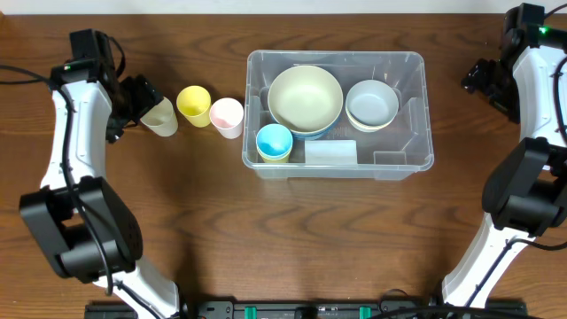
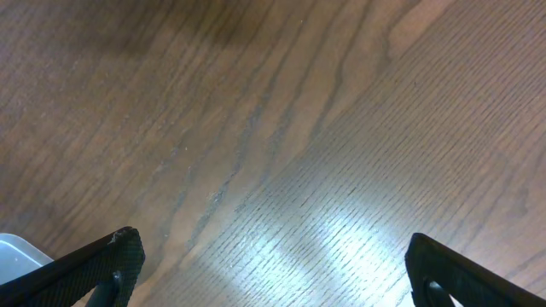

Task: Pack container
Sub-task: 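Grasp the white cup with the left gripper and lift, then carry the white cup into the bin over the blue cup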

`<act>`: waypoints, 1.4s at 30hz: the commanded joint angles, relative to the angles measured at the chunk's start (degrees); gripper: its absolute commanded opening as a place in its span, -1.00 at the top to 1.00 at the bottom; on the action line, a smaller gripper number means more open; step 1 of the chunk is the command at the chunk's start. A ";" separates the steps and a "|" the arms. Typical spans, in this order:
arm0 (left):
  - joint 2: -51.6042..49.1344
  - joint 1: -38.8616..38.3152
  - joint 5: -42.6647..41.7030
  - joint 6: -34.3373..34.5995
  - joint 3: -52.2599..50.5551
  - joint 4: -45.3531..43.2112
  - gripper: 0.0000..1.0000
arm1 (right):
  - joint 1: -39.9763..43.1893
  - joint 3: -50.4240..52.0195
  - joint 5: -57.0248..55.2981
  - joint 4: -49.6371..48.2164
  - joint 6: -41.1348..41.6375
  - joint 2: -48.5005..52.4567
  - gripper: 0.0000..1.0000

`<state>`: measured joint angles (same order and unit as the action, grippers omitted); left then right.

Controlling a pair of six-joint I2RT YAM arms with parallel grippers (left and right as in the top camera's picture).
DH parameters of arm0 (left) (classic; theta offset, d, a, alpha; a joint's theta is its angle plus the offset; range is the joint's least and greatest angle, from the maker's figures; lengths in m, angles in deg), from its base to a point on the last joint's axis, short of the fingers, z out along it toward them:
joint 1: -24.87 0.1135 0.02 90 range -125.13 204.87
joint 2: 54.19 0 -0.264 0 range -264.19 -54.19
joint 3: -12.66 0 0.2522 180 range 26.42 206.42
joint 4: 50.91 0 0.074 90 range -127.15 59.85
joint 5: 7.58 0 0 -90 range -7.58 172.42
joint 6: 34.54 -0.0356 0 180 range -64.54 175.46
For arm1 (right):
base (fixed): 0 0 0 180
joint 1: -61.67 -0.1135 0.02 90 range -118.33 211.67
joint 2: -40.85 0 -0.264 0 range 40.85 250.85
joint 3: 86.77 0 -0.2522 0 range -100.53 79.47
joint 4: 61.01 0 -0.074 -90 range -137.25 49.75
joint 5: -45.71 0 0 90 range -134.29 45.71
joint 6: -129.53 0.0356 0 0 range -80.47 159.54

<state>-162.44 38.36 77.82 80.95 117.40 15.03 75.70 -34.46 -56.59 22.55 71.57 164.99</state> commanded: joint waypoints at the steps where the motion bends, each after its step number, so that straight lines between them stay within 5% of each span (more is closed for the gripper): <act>1: -3.61 0.15 -0.59 0.31 0.33 0.26 -0.89 | 0.61 -0.22 -0.79 0.04 0.72 0.63 -0.99; 12: -8.24 0.15 -0.57 0.31 0.33 0.24 -0.88 | 0.61 -0.22 -0.81 0.04 0.72 0.63 -0.98; 14: -8.24 0.20 -0.57 0.31 0.33 0.04 -0.56 | 0.61 -0.22 -0.79 0.07 0.72 0.63 -0.99; 18: -8.24 0.22 -0.57 0.31 0.33 0.04 0.49 | 0.61 -0.22 -0.79 0.04 0.72 0.63 -0.98; 21: -8.24 0.22 -0.57 0.33 0.33 0.07 0.88 | 0.61 -0.22 -0.79 0.04 0.72 0.63 -0.99; 31: -6.34 1.33 -0.57 0.31 1.99 0.35 0.88 | 0.61 -0.22 -0.79 0.04 0.72 0.63 -0.99; 42: 17.38 -0.42 -0.57 -3.52 4.57 1.81 0.88 | 0.61 -0.22 -0.79 0.04 0.72 0.63 -0.99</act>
<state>-152.52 40.88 77.10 80.41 120.05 16.04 75.70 -34.46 -56.59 22.55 71.57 164.99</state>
